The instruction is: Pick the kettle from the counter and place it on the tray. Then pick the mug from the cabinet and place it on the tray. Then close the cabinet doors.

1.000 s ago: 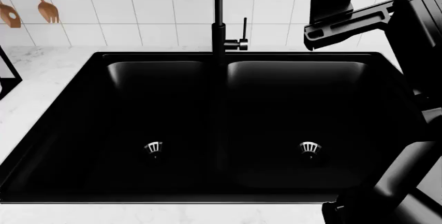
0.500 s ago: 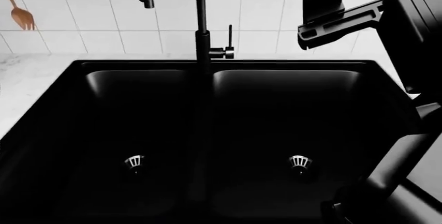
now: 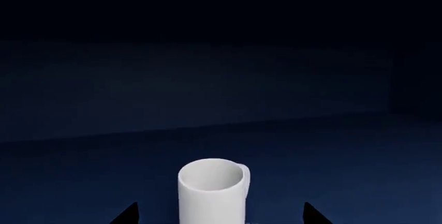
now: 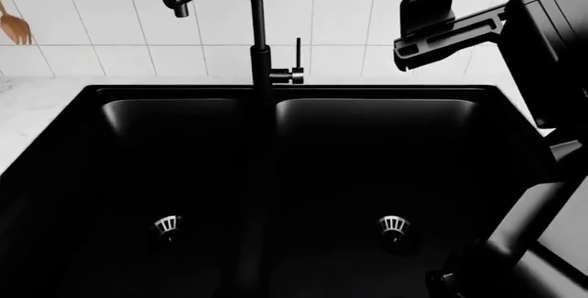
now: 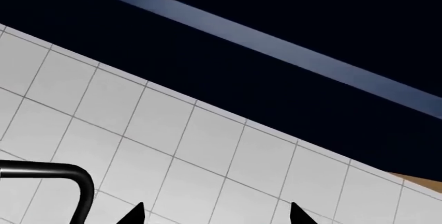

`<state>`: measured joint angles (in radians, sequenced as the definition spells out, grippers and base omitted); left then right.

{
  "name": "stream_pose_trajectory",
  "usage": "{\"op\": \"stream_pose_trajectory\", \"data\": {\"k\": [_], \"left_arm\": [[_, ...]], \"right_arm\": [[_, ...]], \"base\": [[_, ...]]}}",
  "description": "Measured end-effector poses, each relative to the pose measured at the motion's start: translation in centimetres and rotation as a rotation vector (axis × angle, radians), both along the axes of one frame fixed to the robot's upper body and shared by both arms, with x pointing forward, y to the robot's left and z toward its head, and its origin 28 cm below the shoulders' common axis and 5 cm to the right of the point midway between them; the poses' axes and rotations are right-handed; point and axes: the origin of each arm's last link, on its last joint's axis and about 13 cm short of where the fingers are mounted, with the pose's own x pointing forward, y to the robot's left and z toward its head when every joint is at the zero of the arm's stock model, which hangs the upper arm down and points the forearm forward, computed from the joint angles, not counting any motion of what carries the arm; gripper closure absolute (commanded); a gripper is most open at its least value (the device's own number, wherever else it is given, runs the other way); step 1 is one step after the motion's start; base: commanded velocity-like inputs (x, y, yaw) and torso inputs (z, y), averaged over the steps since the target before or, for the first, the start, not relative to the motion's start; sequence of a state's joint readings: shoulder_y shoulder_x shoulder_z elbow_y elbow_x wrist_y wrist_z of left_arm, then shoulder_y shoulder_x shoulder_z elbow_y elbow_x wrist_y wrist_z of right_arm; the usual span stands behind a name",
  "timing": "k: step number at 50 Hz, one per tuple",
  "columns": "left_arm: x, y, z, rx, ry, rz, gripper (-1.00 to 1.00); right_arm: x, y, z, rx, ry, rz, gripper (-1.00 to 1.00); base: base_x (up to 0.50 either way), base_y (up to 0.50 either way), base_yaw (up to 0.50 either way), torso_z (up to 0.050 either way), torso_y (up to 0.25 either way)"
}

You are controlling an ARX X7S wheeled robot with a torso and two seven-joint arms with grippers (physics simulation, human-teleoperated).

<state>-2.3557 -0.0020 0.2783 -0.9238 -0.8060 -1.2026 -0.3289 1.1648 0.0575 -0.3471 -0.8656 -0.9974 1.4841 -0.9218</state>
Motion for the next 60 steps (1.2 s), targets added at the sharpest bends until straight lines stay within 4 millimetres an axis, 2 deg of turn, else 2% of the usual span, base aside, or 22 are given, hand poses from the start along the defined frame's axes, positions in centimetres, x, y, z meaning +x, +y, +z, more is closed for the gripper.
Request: {"op": "stream_pose_trajectory", "data": {"k": [60], "left_arm": [[1.5,-0.5,-0.8,0.021,0.026,0.006,-1.00]], "right_arm": [[-0.1,-0.3,-1.0,0.005,0.018,-0.007,-1.00]], "base": [[0.04,0.00,0.00,0.000,0.000]]}}
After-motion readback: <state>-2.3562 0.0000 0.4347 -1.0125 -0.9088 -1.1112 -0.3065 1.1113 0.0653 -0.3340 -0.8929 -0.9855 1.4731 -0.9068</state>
